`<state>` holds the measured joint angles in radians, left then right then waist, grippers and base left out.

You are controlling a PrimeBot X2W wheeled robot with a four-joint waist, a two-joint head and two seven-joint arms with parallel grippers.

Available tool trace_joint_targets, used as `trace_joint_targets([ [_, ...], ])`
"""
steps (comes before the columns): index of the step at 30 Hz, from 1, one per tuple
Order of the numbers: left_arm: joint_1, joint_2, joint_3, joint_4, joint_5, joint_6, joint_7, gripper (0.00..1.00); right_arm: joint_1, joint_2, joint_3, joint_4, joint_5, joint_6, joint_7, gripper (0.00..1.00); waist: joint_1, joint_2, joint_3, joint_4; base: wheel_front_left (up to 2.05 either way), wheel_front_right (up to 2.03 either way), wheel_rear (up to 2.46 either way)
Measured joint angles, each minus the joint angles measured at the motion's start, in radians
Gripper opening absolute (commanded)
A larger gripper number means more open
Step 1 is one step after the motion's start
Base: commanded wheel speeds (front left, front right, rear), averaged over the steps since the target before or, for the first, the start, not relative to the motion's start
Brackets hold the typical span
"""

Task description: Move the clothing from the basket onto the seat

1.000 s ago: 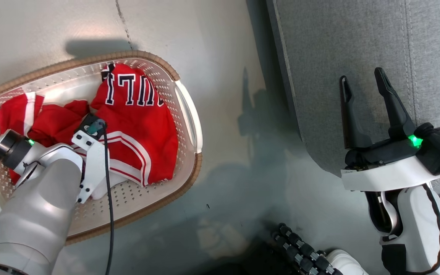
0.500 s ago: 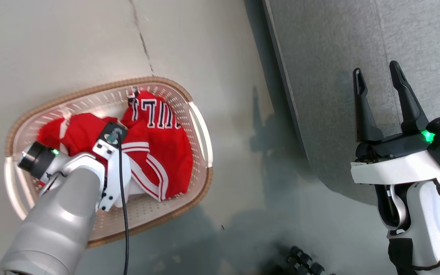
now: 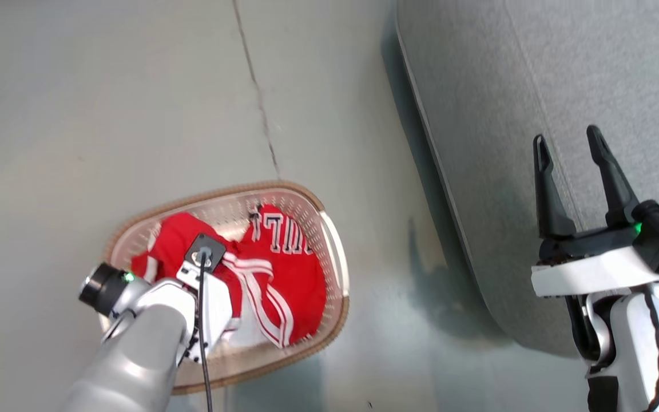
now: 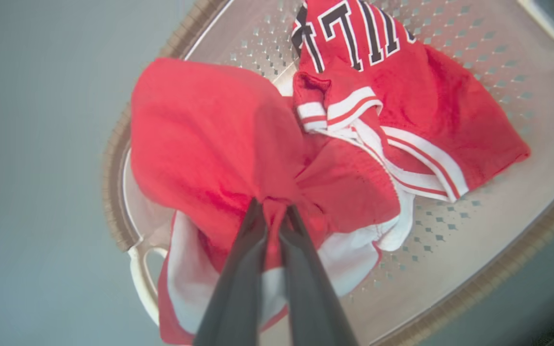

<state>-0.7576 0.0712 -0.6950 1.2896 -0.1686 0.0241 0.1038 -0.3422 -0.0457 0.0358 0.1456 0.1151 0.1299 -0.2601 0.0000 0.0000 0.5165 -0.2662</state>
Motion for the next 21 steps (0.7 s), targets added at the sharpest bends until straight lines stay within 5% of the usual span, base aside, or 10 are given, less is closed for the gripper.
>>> trace_joint_targets([
  [10, 0.072, -0.022, 0.041, -0.039, -0.1, -0.019, -0.171, 0.0, 0.067, 0.0, -0.022, 0.026, -0.043, 0.0, 0.0, 1.0, 0.0, 0.0, -0.167, 0.069, 0.0, 0.0, 0.0],
  [21, 0.12, -0.023, 0.033, -0.271, -0.278, -0.032, -0.361, 0.0, 0.133, 0.0, -0.021, 0.047, -0.072, 0.0, 0.0, 1.0, 0.0, 0.0, -0.332, 0.15, 0.0, 0.0, 0.0],
])
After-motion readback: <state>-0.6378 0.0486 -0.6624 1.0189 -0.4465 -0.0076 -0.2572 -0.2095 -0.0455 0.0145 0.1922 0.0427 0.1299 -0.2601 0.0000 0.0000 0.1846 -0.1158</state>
